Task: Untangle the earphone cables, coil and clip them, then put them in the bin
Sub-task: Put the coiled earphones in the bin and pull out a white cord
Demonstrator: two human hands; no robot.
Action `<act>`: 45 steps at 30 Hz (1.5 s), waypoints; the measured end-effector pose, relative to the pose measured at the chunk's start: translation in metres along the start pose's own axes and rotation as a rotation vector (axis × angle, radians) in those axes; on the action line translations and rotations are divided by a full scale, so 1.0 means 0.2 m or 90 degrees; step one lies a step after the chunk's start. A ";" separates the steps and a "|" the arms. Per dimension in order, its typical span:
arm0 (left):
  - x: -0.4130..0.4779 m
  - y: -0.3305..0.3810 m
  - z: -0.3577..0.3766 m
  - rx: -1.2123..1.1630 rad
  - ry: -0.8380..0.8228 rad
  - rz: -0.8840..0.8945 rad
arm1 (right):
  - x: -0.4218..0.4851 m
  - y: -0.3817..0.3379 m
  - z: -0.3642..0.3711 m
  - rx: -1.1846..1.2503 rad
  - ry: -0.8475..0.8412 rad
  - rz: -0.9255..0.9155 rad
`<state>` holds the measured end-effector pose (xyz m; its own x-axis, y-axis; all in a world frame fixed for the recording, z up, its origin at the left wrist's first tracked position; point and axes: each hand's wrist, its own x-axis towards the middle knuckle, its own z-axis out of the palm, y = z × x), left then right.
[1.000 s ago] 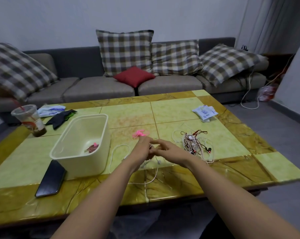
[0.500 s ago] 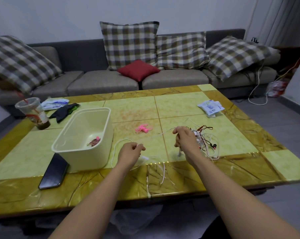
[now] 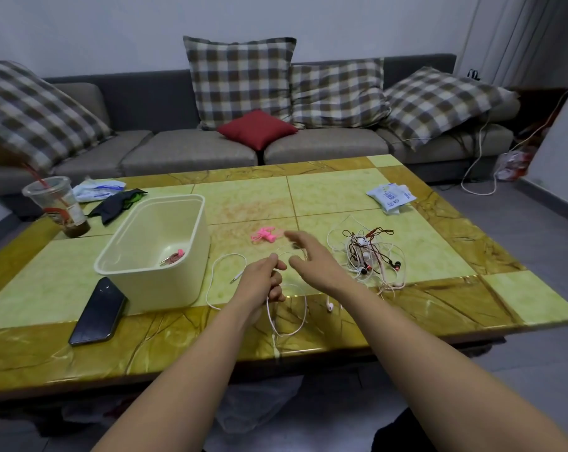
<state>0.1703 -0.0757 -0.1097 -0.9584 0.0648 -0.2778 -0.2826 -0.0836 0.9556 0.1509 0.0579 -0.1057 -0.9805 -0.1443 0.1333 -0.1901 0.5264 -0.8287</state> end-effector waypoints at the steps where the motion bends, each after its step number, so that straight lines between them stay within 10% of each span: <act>1: 0.00 -0.01 0.01 -0.044 0.012 -0.006 | 0.00 0.00 0.00 -0.057 0.115 -0.030; 4: 0.00 0.00 0.01 -0.216 0.076 -0.047 | -0.01 -0.04 -0.03 -0.048 0.267 -0.054; 9: 0.00 0.01 0.05 -0.344 0.080 -0.154 | -0.10 -0.14 0.03 0.172 -0.183 0.203; 14: -0.03 0.03 0.03 -0.249 0.069 -0.111 | -0.14 -0.12 -0.02 0.272 -0.265 0.220; 21: -0.04 0.01 -0.04 0.170 0.266 0.043 | -0.15 -0.11 -0.14 0.014 -0.159 0.199; 24: -0.08 0.03 -0.02 0.256 0.082 0.260 | -0.19 -0.13 -0.16 -0.039 -0.185 0.172; 27: -0.13 0.04 -0.01 0.307 -0.130 0.191 | -0.19 -0.18 -0.19 0.007 -0.088 0.131; 34: -0.12 0.05 -0.05 0.171 -0.084 0.219 | -0.12 -0.06 -0.29 0.191 0.324 0.171; 39: -0.12 0.06 -0.01 0.131 -0.043 0.276 | -0.14 0.03 -0.22 -0.081 0.091 0.128; 45: -0.14 0.06 0.02 0.151 -0.045 0.295 | -0.18 -0.15 -0.15 0.178 -0.163 -0.001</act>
<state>0.1943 -0.0740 -0.0909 -0.9735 0.1418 0.1795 0.1954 0.1070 0.9749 0.1909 0.0731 -0.0685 -0.9296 -0.3677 0.0238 -0.1357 0.2816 -0.9499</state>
